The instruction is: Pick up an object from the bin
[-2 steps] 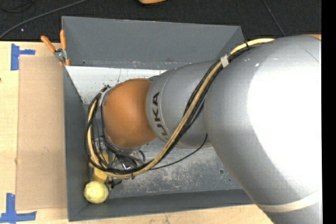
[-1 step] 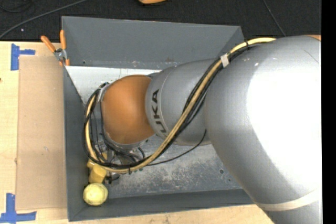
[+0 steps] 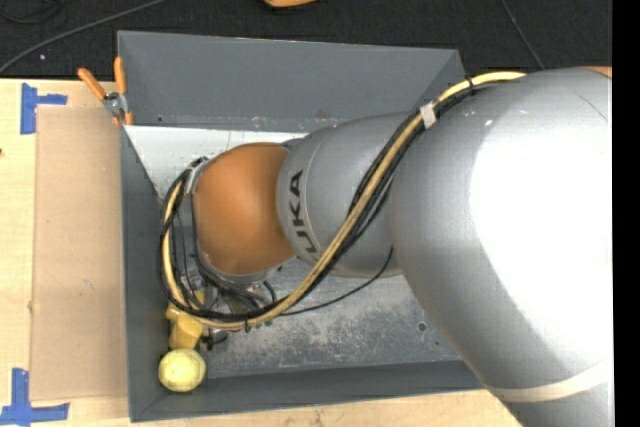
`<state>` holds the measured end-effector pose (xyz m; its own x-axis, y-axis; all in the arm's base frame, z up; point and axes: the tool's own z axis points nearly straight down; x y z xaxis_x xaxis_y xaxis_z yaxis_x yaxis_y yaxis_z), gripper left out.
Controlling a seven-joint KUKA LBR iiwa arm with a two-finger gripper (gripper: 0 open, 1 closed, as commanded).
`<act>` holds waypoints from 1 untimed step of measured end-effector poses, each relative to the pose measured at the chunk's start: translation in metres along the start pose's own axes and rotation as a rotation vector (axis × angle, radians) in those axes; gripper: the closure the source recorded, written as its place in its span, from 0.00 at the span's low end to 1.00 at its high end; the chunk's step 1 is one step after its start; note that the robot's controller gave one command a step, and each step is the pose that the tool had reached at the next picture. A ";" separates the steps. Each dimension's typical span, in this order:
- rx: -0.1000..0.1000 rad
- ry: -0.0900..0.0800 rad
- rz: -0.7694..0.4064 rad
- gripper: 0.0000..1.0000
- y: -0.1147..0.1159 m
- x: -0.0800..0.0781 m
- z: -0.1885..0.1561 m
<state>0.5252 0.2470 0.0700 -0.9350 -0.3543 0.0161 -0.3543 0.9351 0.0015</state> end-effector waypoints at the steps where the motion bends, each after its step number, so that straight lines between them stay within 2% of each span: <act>1: 0.000 0.004 0.002 1.00 0.000 0.002 -0.009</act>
Offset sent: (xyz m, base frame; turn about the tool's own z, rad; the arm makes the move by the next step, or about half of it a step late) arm -0.0010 -0.0006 0.1520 0.0010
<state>0.5236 0.2464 0.0789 -0.9355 -0.3526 0.0205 -0.3527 0.9357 0.0017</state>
